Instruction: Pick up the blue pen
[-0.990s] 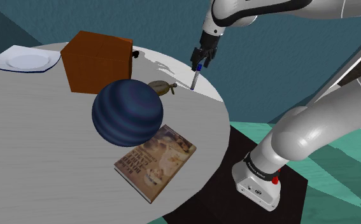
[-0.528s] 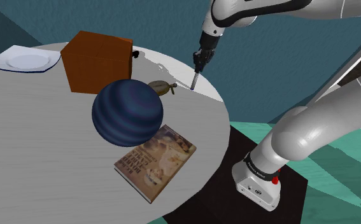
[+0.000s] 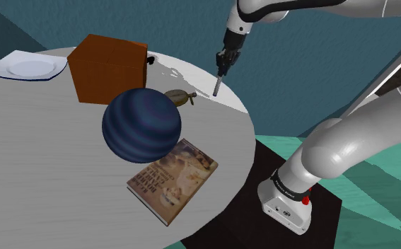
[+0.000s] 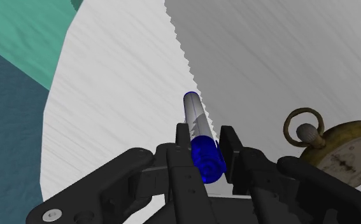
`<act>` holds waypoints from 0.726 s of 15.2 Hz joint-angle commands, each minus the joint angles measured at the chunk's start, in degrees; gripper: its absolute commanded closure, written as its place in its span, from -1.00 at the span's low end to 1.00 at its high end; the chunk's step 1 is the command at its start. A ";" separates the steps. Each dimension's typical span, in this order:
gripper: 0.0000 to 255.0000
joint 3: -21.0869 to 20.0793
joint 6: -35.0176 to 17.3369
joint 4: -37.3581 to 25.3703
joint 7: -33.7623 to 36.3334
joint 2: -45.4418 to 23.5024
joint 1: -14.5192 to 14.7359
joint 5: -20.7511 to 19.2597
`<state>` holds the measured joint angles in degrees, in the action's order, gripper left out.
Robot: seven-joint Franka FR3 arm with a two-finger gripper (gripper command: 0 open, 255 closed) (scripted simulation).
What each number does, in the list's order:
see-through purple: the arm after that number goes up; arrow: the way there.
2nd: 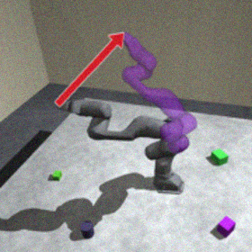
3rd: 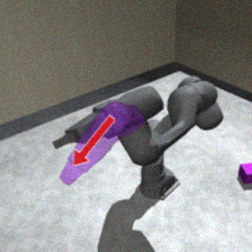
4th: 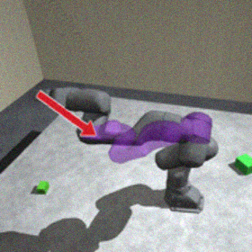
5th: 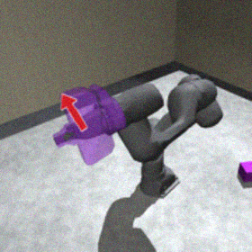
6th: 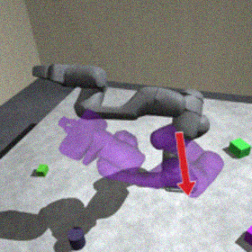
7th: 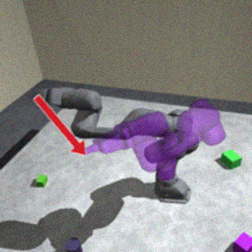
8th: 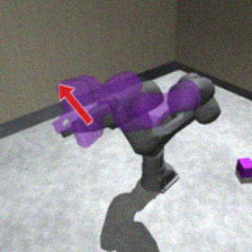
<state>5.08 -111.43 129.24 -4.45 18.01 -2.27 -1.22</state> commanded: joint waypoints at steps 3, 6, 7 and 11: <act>1.00 -0.13 3.24 -2.48 0.13 0.74 0.04 0.00; 1.00 -0.18 5.57 -4.58 0.15 0.98 0.06 0.01; 1.00 -0.20 6.34 -5.30 0.15 1.03 0.07 0.02; 1.00 -0.24 8.78 -7.64 0.16 1.12 0.09 0.04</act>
<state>4.81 -103.08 122.01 -4.24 19.14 -2.16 -1.18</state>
